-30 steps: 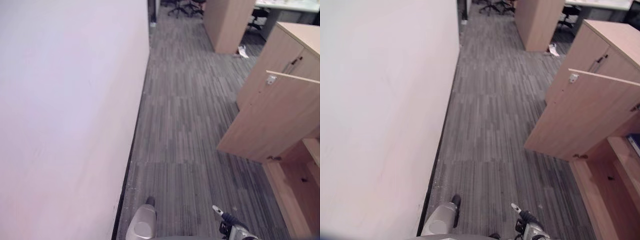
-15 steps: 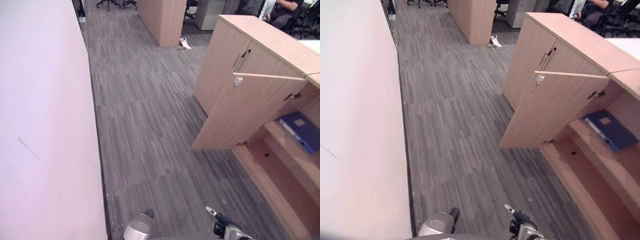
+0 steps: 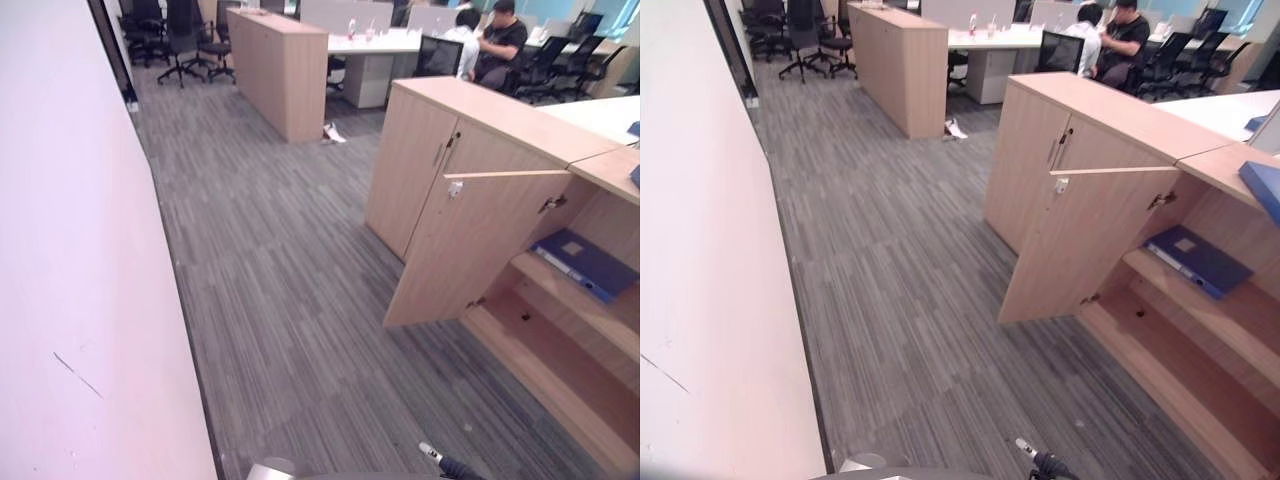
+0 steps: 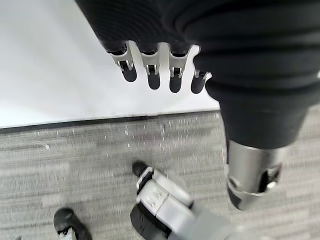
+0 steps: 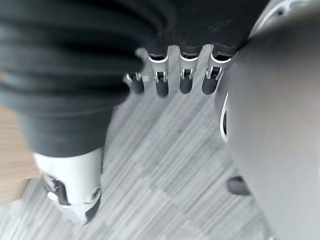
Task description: Put the empty folder in the office cabinet
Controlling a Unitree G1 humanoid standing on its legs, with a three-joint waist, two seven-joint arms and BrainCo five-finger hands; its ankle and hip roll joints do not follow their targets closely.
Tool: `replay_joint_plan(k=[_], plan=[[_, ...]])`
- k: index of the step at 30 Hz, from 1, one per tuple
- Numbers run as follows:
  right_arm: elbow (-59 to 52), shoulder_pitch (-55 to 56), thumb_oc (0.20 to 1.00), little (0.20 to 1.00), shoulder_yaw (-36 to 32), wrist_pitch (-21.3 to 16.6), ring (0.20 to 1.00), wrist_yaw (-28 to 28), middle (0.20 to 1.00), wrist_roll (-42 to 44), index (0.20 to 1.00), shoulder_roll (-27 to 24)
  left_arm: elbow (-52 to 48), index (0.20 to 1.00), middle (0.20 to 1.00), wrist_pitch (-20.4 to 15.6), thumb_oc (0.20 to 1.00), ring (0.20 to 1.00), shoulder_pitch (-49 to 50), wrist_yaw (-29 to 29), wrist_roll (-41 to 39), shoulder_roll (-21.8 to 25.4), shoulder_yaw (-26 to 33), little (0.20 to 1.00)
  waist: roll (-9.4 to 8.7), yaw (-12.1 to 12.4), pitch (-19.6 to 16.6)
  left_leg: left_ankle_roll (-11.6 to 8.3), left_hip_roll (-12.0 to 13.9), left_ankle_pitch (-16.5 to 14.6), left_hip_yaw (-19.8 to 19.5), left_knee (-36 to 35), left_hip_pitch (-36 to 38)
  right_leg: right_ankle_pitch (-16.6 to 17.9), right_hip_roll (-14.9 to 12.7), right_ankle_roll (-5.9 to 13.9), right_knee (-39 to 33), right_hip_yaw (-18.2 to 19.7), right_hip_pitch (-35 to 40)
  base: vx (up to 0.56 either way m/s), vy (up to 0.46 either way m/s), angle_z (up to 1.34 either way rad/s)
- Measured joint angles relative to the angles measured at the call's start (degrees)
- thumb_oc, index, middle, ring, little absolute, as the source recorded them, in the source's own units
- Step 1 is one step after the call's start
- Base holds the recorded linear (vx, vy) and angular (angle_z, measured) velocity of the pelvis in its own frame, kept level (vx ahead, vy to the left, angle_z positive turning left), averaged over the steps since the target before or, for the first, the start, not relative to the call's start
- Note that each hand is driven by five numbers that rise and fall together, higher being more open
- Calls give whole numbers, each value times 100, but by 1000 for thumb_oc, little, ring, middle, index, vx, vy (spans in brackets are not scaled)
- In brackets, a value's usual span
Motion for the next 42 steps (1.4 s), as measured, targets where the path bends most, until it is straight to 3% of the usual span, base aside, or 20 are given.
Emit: replay_joint_plan(k=[1, 3, 4, 6, 9, 14, 15, 18, 20, 22, 24, 25, 26, 28, 29, 30, 34, 36, 39, 42], plan=[[-41, 88, 1000, 1000, -24, -78, 1000, -14, 1000, -1, 1000, -8, 1, 1000, 1000, 49, 1000, 1000, 14, -15, 59, -81, -139, 1000, -32, -29, 28, 68, -72, -48, 89, 34, 194, 287, -90, 24, 53, 10, -51, 10, 332, -43], [-444, 279, 1000, 1000, -368, -276, 1000, -4, 1000, 10, 1000, -220, -64, 1000, 1000, 81, 1000, 1000, 465, -91, 264, -376, -196, 1000, 184, -260, -39, 170, 106, 18, 715, -270, 433, 93, -620, -244, 969, -709, -365, 9, 51, -103], [-451, 277, 1000, 1000, -367, -266, 1000, 11, 1000, 13, 1000, -270, -92, 1000, 1000, 75, 1000, 1000, 501, -107, 266, -381, -195, 1000, 164, -290, -26, 137, 162, -1, 894, -319, 381, 50, -581, -98, 816, -981, -522, -12, -30, -172], [-381, -25, 1000, 1000, -515, -187, 1000, 38, 1000, 59, 1000, -356, -166, 1000, 1000, 71, 1000, 1000, 383, -123, 267, -251, -323, 1000, 18, -428, 441, 120, 304, 61, 1462, -400, 298, 117, -339, 630, -604, -2184, -718, -45, -128, -173], [-436, -352, 1000, 1000, -518, -163, 1000, -95, 1000, 62, 1000, -563, -472, 1000, 1000, -47, 1000, 1000, 138, -92, 268, 33, -224, 1000, 114, -547, 1048, -40, 665, 133, 1690, -465, 340, 808, -26, 726, -2530, -2802, -1372, 112, -247, -57], [-429, -387, 1000, 1000, -490, -15, 1000, -120, 1000, 62, 1000, -495, -433, 1000, 1000, -90, 1000, 1000, 15, -55, 322, 350, 25, 1000, 42, -433, 1087, -150, 914, 254, 1752, -554, 322, 683, 461, 444, -1927, -2453, -1145, 246, -195, 24], [-404, -383, 1000, 1000, -486, 13, 1000, -123, 1000, 63, 1000, -411, -448, 1000, 1000, -72, 1000, 1000, 30, -38, 341, 411, 37, 1000, -40, -421, 999, -203, 986, 245, 1783, -550, 237, 446, 620, 126, -1757, -2429, -948, 173, -104, 20], [-358, -242, 1000, 1000, -498, 33, 1000, -132, 1000, 63, 1000, -353, -422, 1000, 1000, -27, 1000, 1000, -2, -2, 376, 458, -155, 1000, -142, -471, 735, -474, 1024, 194, 1519, -655, 83, -348, 1099, -111, -2474, -2517, -597, 232, -144, 22], [-285, -202, 1000, 1000, -466, 55, 1000, -119, 1000, 63, 1000, -356, -408, 1000, 1000, 77, 1000, 1000, -86, 14, 380, 405, -353, 1000, -74, -514, 563, -615, 1134, 145, 1178, -722, 134, -474, 1504, 103, -2851, -2563, -476, 282, -204, -17], [-187, -215, 1000, 1000, -475, 77, 1000, -123, 1000, 63, 1000, -347, -525, 1000, 1000, 53, 1000, 1000, -94, 17, 434, 434, -473, 1000, -13, -566, 176, -605, 1444, 193, 1226, -696, -62, -780, 1341, -305, -2028, -2600, -665, 317, -249, -15], [-165, -34, 1000, 1000, -473, 112, 1000, -123, 1000, 63, 1000, -312, -651, 1000, 1000, -39, 1000, 1000, -139, 50, 491, 606, -597, 1000, -223, -592, -84, -731, 1502, 111, 1229, -670, -76, -1091, 936, -276, -1226, -2268, -710, 244, -199, 14], [-164, 53, 1000, 1000, -471, 71, 1000, -120, 1000, 63, 1000, -201, -624, 1000, 1000, -44, 1000, 1000, -238, 67, 491, 806, -634, 1000, -514, -641, -263, -934, 1487, -22, 1039, -595, -50, -1346, 1062, -324, -1735, -2162, -558, 276, -228, 4], [-141, 51, 1000, 1000, -433, 52, 1000, -115, 1000, 61, 1000, -152, -629, 1000, 1000, 2, 1000, 1000, -256, 68, 493, 836, -676, 1000, -517, -720, -304, -975, 1604, 5, 930, -370, -81, -1328, 1292, -305, -1978, -2161, -456, 239, -210, -34], [-181, -4, 1000, 1000, -249, 46, 1000, -82, 1000, 61, 1000, -173, -648, 1000, 1000, 39, 1000, 1000, -208, 131, 492, 822, -725, 1000, -379, -707, -462, -944, 1780, 1, 937, -367, 71, -1348, 1684, -333, -2317, -2225, -332, 201, -200, -54], [-190, -3, 1000, 1000, -196, 43, 1000, -67, 1000, 60, 1000, -268, -676, 1000, 1000, 34, 1000, 1000, -241, 125, 494, 736, -731, 1000, -154, -783, -537, -1176, 2031, -136, 974, -535, 247, -1384, 1820, -411, -2147, -2503, -295, 261, -256, -56], [-188, -1, 1000, 1000, -41, 84, 1000, -49, 1000, 59, 1000, -209, -825, 1000, 1000, 29, 1000, 1000, -287, 127, 493, 884, -783, 1000, -281, -814, -490, -1195, 2059, -287, 1162, -274, 329, -1600, 1805, -802, -1937, -2390, -328, 207, -206, -58], [-221, -40, 1000, 1000, 11, 65, 1000, -20, 1000, 48, 1000, -287, -1480, 1000, 1000, -33, 1000, 1000, -223, 103, 495, 886, -1006, 1000, -162, -730, -531, -1030, 2343, -615, 1311, 865, 97, -1678, 2150, -1123, -2004, -1963, -307, 95, -60, -73], [-226, -25, 1000, 1000, -6, 76, 1000, -34, 1000, 40, 1000, -576, -2116, 1000, 1000, -154, 1000, 1000, -307, -30, 495, 712, -1116, 1000, 48, -771, -424, -1274, 2374, -767, 879, 1796, -569, -1579, 2213, -1502, -2246, -1752, -102, 38, -34, -27], [-222, -137, 1000, 1000, -8, 85, 1000, -31, 1000, -4, 1000, -731, -2804, 1000, 1000, -199, 1000, 1000, -342, -107, 495, 710, -1265, 1000, 117, -701, -203, -1303, 2157, -695, 582, 1443, -1097, -1407, 2204, -1484, -2488, -1706, -20, 10, -28, -21], [-232, -412, 1000, 1000, 19, 77, 1000, -20, 1000, -92, 1000, -681, -3151, 1000, 1000, -175, 1000, 1000, -177, -125, 493, 795, -1215, 1000, 226, -469, -14, -1387, 2007, -179, 396, 617, -1532, -1288, 2378, -1493, -2760, -1253, 109, 50, 47, -85]])
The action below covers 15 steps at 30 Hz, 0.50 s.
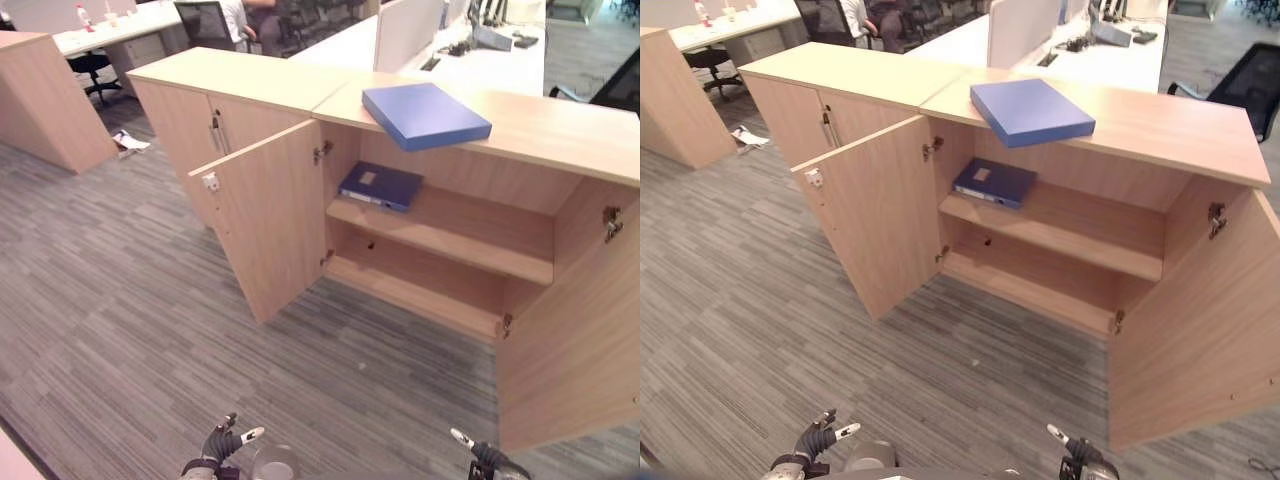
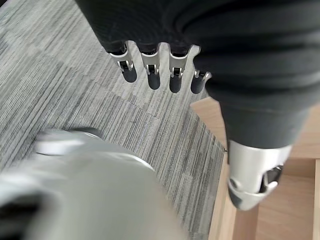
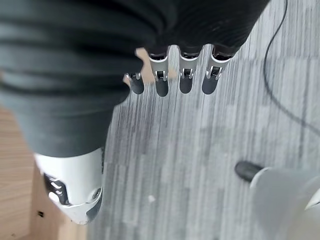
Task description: Put the empty folder in the office cabinet
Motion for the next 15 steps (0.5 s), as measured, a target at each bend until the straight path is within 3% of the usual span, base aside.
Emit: replay_joint_plan(k=[1, 2, 4, 6, 8, 9, 11, 14, 15], plan=[[22, -133, 1000, 1000, 15, 8, 1000, -6, 1000, -140, 1000, 31, -78, 1000, 1000, 1, 1000, 1000, 44, -21, 0, 54, 0, 1000, 0, 188, 83, -125, -106, 407, -191, -694, -39, 33, 84, -12, -160, 255, 14, 136, 143, -128], [61, -376, 1000, 1000, 91, 14, 1000, -56, 1000, -196, 1000, 39, -322, 1000, 1000, 5, 1000, 1000, 29, -45, 0, 100, 20, 1000, 133, 330, 287, -203, -82, 900, -640, -1696, -47, 154, 283, 15, -385, 462, 103, 142, 152, -124], [70, -502, 1000, 1000, 212, 20, 1000, -63, 1000, -356, 1000, 115, -472, 1000, 1000, -1, 1000, 1000, -41, -50, -6, 110, 123, 1000, 204, 532, 402, -232, -68, 1020, -823, -1841, -288, 45, 307, 127, -315, 690, 138, 79, 102, -76], [73, -531, 1000, 1000, 206, 26, 1000, -44, 1000, -366, 1000, 139, -638, 1000, 1000, -13, 1000, 1000, -40, -51, -8, 112, 191, 1000, 188, 774, 426, -199, -37, 1010, -863, -1543, -331, 40, 166, 169, -208, 749, 124, 92, 152, -75], [95, -504, 1000, 1000, 224, 31, 1000, -54, 1000, -374, 1000, 107, -769, 1000, 1000, -11, 1000, 1000, 93, -49, -9, 98, 250, 1000, 343, 812, 318, -49, 54, 857, -878, -1342, -146, -65, 70, 424, -145, 700, 233, 107, 183, -51], [115, -512, 1000, 1000, 237, 33, 1000, -59, 1000, -380, 1000, 104, -860, 1000, 1000, -9, 1000, 1000, 131, -50, -9, 106, 256, 1000, 382, 817, 303, -63, 46, 1108, -817, -1441, -4, -118, -32, 576, -17, 700, 244, 137, 202, -42], [145, -582, 1000, 1000, 248, 35, 1000, -46, 1000, -544, 1000, 279, -1237, 1000, 1000, -10, 1000, 1000, 169, -62, -10, 201, 441, 1000, 163, 878, 275, 5, -277, 1225, -576, -1369, 183, -67, -458, 798, -146, 696, 405, 217, 291, -63], [134, -583, 1000, 1000, 241, 31, 1000, -43, 1000, -548, 1000, 431, -1359, 1000, 1000, -34, 1000, 1000, 133, -94, -12, 325, 482, 1000, 74, 857, 210, 174, -511, 1443, -569, -1171, 333, 133, -580, 1123, -545, 703, 822, 225, 328, -25], [134, -530, 1000, 1000, 229, 39, 1000, -48, 1000, -547, 1000, 605, -1357, 1000, 1000, -31, 1000, 1000, -2, -117, -10, 464, 502, 1000, -153, 843, 99, 298, -658, 1357, -548, -1036, 266, 120, -700, 1172, -714, 624, 932, 306, 507, 10]])
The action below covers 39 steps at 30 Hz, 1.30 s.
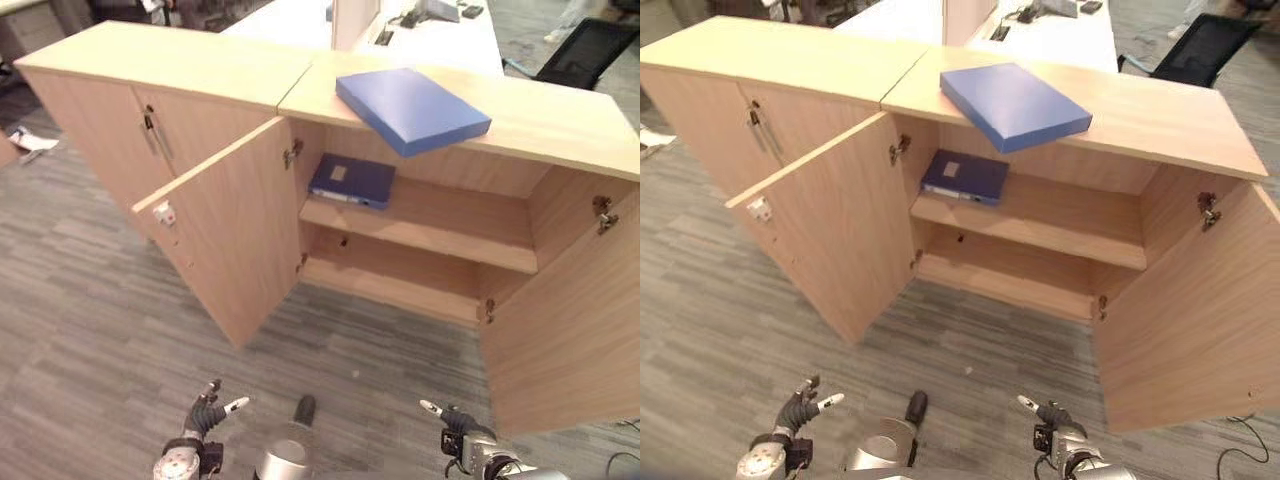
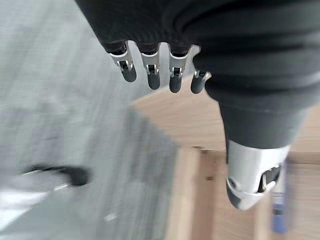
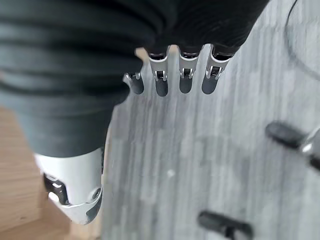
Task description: Put the empty folder in the office cabinet
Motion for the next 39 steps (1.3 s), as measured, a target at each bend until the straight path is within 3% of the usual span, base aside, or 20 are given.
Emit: replay_joint_plan(k=[2, 3, 7, 8, 11, 12, 14, 15, 16, 17, 18, 20, 23, 28, 32, 36, 39], plan=[[-56, 80, 1000, 1000, -40, 4, 1000, 9, 1000, -2, 1000, 154, -1, 1000, 1000, 10, 1000, 1000, -123, -15, 4, 55, -3, 1000, -229, 2, -42, 150, -147, -100, 127, 162, 21, 20, -183, -1, -11, -55, 67, 252, 447, 7], [-116, 223, 1000, 1000, -77, 0, 1000, 25, 1000, -3, 1000, 217, 1, 1000, 1000, 27, 1000, 1000, -83, -69, 7, 46, -18, 1000, -309, -23, -60, 275, -269, -250, 162, 279, 94, 175, -310, 177, 85, -151, 202, 202, 415, 2], [-149, 547, 1000, 1000, -302, 18, 1000, 82, 1000, -24, 1000, 192, -8, 1000, 1000, 50, 1000, 1000, 134, -217, 117, -25, -118, 1000, -175, -181, -77, 467, -406, -412, 216, 288, 518, 657, -585, 137, 594, -340, 356, 211, 490, 0], [-167, 822, 1000, 1000, -362, 84, 1000, 123, 1000, -31, 1000, 146, -8, 1000, 1000, 70, 1000, 1000, 311, -288, 127, -37, -122, 1000, -145, -296, -99, 639, -644, -613, 275, 263, 784, 867, -962, 167, 1010, -299, 343, 243, 612, -2], [-316, 1126, 1000, 1000, -487, 133, 1000, 177, 1000, -32, 1000, 135, -14, 1000, 1000, 95, 1000, 1000, 442, -383, 262, -21, -167, 1000, -14, -453, -69, 922, -885, -648, 245, 175, 1048, 1416, -1394, 206, 1828, -315, 290, 154, 450, 13], [-438, 1385, 1000, 1000, -484, 91, 1000, 179, 1000, -43, 1000, 100, -32, 1000, 1000, 104, 1000, 1000, 463, -456, 343, -17, -157, 1000, 32, -557, -72, 1160, -1052, -808, 164, 171, 1312, 1312, -1633, 408, 2470, -21, -52, 167, 547, 21], [-578, 1411, 1000, 1000, -493, 18, 1000, 208, 1000, -33, 1000, 50, 23, 1000, 1000, 140, 1000, 1000, 538, -504, 367, 35, -213, 1000, 5, -637, -83, 1187, -1213, -993, 158, 197, 1426, 1239, -1769, 351, 3015, 45, -285, 70, 349, 8], [-578, 1460, 1000, 1000, -495, -5, 1000, 211, 1000, -35, 1000, -21, -3, 1000, 1000, 140, 1000, 1000, 561, -589, 466, 78, -379, 1000, -25, -631, -125, 1264, -1326, -1037, 216, 204, 1537, 1453, -1951, 331, 3295, 176, -347, 31, 312, 9], [-551, 1501, 1000, 1000, -493, 0, 1000, 208, 1000, -35, 1000, -50, -16, 1000, 1000, 145, 1000, 1000, 574, -633, 477, 89, -458, 1000, -40, -686, -123, 1328, -1374, -1074, 225, 212, 1628, 1453, -2042, 326, 3448, 209, -419, 5, 185, -5], [-558, 1499, 1000, 1000, -493, -12, 1000, 234, 1000, -34, 1000, -60, -27, 1000, 1000, 145, 1000, 1000, 633, -658, 505, 62, -490, 1000, -31, -675, -125, 1458, -1393, -1058, 262, 215, 1636, 1433, -2038, 356, 3536, 332, -507, 28, 141, -15], [-597, 1448, 1000, 1000, -508, -64, 1000, 230, 1000, -33, 1000, -56, -42, 1000, 1000, 194, 1000, 1000, 736, -729, 514, 73, -539, 1000, -45, -668, -138, 1434, -1457, -1026, 310, 184, 1686, 1374, -2170, 305, 3722, 273, -622, 36, 64, -20], [-587, 1395, 1000, 1000, -542, -25, 1000, 244, 1000, -33, 1000, -63, -33, 1000, 1000, 252, 1000, 1000, 782, -784, 515, 71, -557, 1000, -83, -688, -152, 1427, -1467, -1012, 395, 117, 1795, 1188, -2178, 355, 3691, 125, -731, 48, 66, -26], [-550, 1168, 1000, 1000, -498, 77, 1000, 325, 1000, -34, 1000, -76, -186, 1000, 1000, 270, 1000, 1000, 886, -835, 581, 145, -785, 1000, -45, -664, -107, 1417, -1460, -958, 629, -81, 1916, 925, -1986, 698, 3364, -214, -1003, 56, 4, -46], [-508, 955, 1000, 1000, -386, 177, 1000, 321, 1000, -43, 1000, -153, -838, 1000, 1000, 215, 1000, 1000, 792, -1020, 806, 450, -1145, 1000, -77, -646, 92, 1355, -1415, -993, 778, -132, 1901, 978, -1756, 853, 2431, -792, -1159, 74, -111, -10], [-511, 835, 1000, 1000, -235, 231, 1000, 321, 1000, -219, 1000, -181, -1217, 1000, 1000, 135, 1000, 1000, 776, -1143, 899, 746, -1240, 1000, -67, -628, 139, 1270, -1385, -937, 700, -182, 1794, 1090, -1570, 924, 1660, -864, -1162, 180, -170, 3], [-518, 843, 1000, 1000, -229, 257, 1000, 332, 1000, -218, 1000, -143, -1798, 1000, 1000, 83, 1000, 1000, 591, -1250, 823, 993, -1328, 1000, -58, -629, 152, 1109, -1252, -826, 552, -315, 1719, 1088, -1232, 845, 1142, -921, -1030, 249, -219, 23], [-522, 837, 1000, 1000, -213, 245, 1000, 337, 1000, -218, 1000, -107, -1992, 1000, 1000, 15, 1000, 1000, 400, -1276, 577, 1063, -1463, 1000, -208, -629, 34, 1069, -1200, -803, 431, -389, 1593, 1097, -1002, 793, 942, -955, -952, 219, -214, 15]])
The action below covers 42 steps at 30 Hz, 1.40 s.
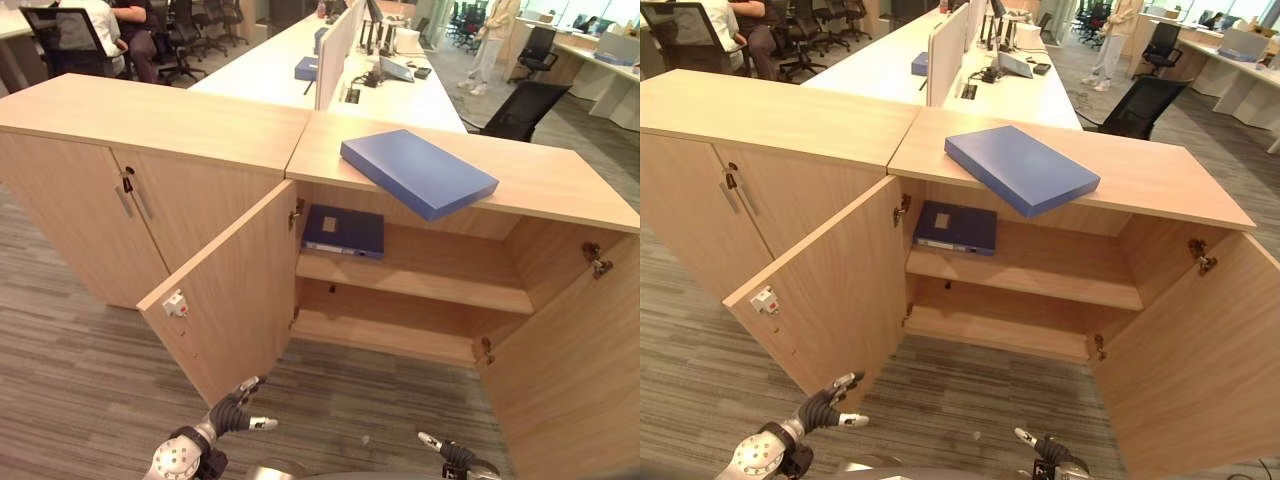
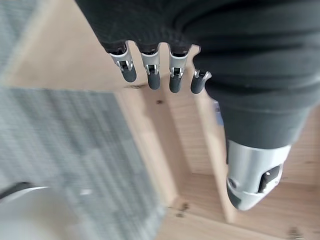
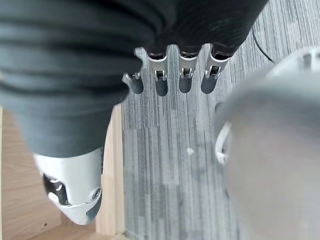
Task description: Put the empty folder in the office cabinet
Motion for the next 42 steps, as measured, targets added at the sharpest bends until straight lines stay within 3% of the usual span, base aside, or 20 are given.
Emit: replay_joint_plan(k=[3, 5, 7, 9, 11, 13, 15, 17, 19, 20, 21, 23, 24, 25, 28, 31, 36, 42], plan=[[11, 19, 1000, 1000, 3, 0, 1000, 2, 1000, 1, 1000, 1, -51, 1000, 1000, 11, 1000, 1000, -128, -13, -209, -11, -220, 1000, -48, -102, -104, -26, 87, 19, -131, -6, -30, -61, 81, -114, -41, -67, -36, 154, -220, 23], [20, 12, 1000, 1000, 199, -9, 1000, 2, 1000, 1, 1000, 7, -72, 1000, 1000, 58, 1000, 1000, -219, 9, -396, -34, -286, 1000, -162, -229, -257, -253, 222, -37, -270, 69, -178, -207, 200, -356, 67, -206, -79, 261, -354, 30], [36, 2, 1000, 1000, 205, -11, 1000, -3, 1000, 0, 1000, 44, -327, 1000, 1000, 87, 1000, 1000, -297, 60, -600, -37, -265, 1000, -267, -298, -377, -333, 412, -130, -371, 342, -368, -327, 452, -602, -155, -254, -102, 174, -165, 25], [194, -101, 1000, 1000, 211, -44, 1000, -12, 1000, 1, 1000, 39, -366, 1000, 1000, 131, 1000, 1000, -429, 60, -721, -59, -296, 1000, -265, -319, -415, -479, 589, -247, -422, 526, -409, -363, 695, -796, -324, -291, 32, 200, -126, 6], [246, -106, 1000, 1000, 215, -35, 1000, -10, 1000, 1, 1000, -53, -612, 1000, 1000, 173, 1000, 1000, -523, 67, -819, -71, -311, 1000, -100, -360, -533, -663, 842, -432, -457, 707, -361, -572, 996, -1030, -430, -316, 257, 173, -68, -1], [231, -74, 1000, 1000, 226, -33, 1000, -20, 1000, -1, 1000, -248, -909, 1000, 1000, 133, 1000, 1000, -639, 93, -870, -161, -283, 1000, 116, -391, -687, -686, 972, -492, -441, 761, -314, -689, 1138, -1136, -443, -303, 287, 18, 66, -13], [202, -146, 1000, 1000, 265, -28, 1000, -36, 1000, -3, 1000, -493, -999, 1000, 1000, 129, 1000, 1000, -707, 135, -982, -368, -291, 1000, 493, -586, -801, -771, 1070, -434, -453, 590, -421, -726, 1225, -1183, -449, -295, 148, -163, 133, -6], [407, -586, 1000, 1000, 452, -19, 1000, -85, 1000, -31, 1000, -373, -995, 1000, 1000, 72, 1000, 1000, -1139, 195, -1033, -341, -439, 1000, 256, -375, -350, -1102, 890, -645, -524, 2003, -1631, -616, 1113, -1485, -671, -171, -26, -80, 105, -6], [451, -925, 1000, 1000, 440, -24, 1000, -123, 1000, -37, 1000, -274, -911, 1000, 1000, 47, 1000, 1000, -1422, 228, -1033, -379, -565, 1000, 234, -80, 63, -1112, 990, -406, -784, 722, -2010, -458, 1281, -1551, -897, -100, -105, 62, 123, -37], [397, -991, 1000, 1000, 424, -83, 1000, -125, 1000, -37, 1000, -226, -928, 1000, 1000, 52, 1000, 1000, -1302, 246, -1031, -306, -580, 1000, 300, 23, 98, -1151, 1223, -151, -757, 479, -2123, -533, 1419, -1526, -820, -43, -114, 154, 208, -57], [375, -1020, 1000, 1000, 447, -151, 1000, -127, 1000, -37, 1000, -201, -927, 1000, 1000, 77, 1000, 1000, -1270, 244, -1024, -246, -592, 1000, 317, 15, 91, -1159, 1272, -113, -800, 574, -2123, -584, 1487, -1430, -819, 42, -40, 205, 291, -50], [407, -915, 1000, 1000, 405, -149, 1000, -129, 1000, -38, 1000, -178, -945, 1000, 1000, 89, 1000, 1000, -1270, 243, -1025, -48, -583, 1000, 212, 61, -1, -1114, 1176, -140, -863, 1213, -1979, -596, 1391, -1398, -739, 202, 4, 141, 212, -58], [408, -863, 1000, 1000, 403, -150, 1000, -131, 1000, -38, 1000, -214, -946, 1000, 1000, 83, 1000, 1000, -1262, 244, -1025, -54, -584, 1000, 321, 94, -67, -1075, 1184, -238, -874, 1223, -1893, -598, 1381, -1338, -706, 218, 11, 122, 175, -66], [412, -824, 1000, 1000, 416, -148, 1000, -144, 1000, -38, 1000, -266, -940, 1000, 1000, 77, 1000, 1000, -1283, 237, -1024, -120, -578, 1000, 328, 81, -142, -1051, 1194, 4, -900, 976, -1753, -556, 1377, -1249, -638, 213, 27, 175, 251, -38], [417, -560, 1000, 1000, 371, -73, 1000, -85, 1000, -38, 1000, -138, -1066, 1000, 1000, 66, 1000, 1000, -1349, 168, -1015, -102, -565, 1000, 225, -37, -263, -784, 904, 306, -630, 540, -1266, -538, 964, -935, -509, 325, 175, 110, 228, -19], [411, -417, 1000, 1000, 349, -29, 1000, -18, 1000, -38, 1000, -89, -1155, 1000, 1000, 19, 1000, 1000, -1257, 142, -998, -101, -557, 1000, 231, -29, -441, -648, 718, 285, -591, 342, -1006, -510, 790, -755, -518, 337, 314, 58, 181, -4], [405, -434, 1000, 1000, 340, -22, 1000, 5, 1000, -41, 1000, -75, -1129, 1000, 1000, 44, 1000, 1000, -932, 41, -924, -76, -522, 1000, 272, -18, -472, -552, 621, 381, -517, 242, -765, -520, 658, -715, -422, 332, 442, 33, 90, 0], [452, -373, 1000, 1000, 184, -20, 1000, -1, 1000, -46, 1000, -66, -1074, 1000, 1000, 63, 1000, 1000, -710, 52, -763, -98, -315, 1000, 142, -8, -509, -604, 590, 337, -523, 171, -679, -610, 647, -611, -444, 329, 502, 2, -6, 0]])
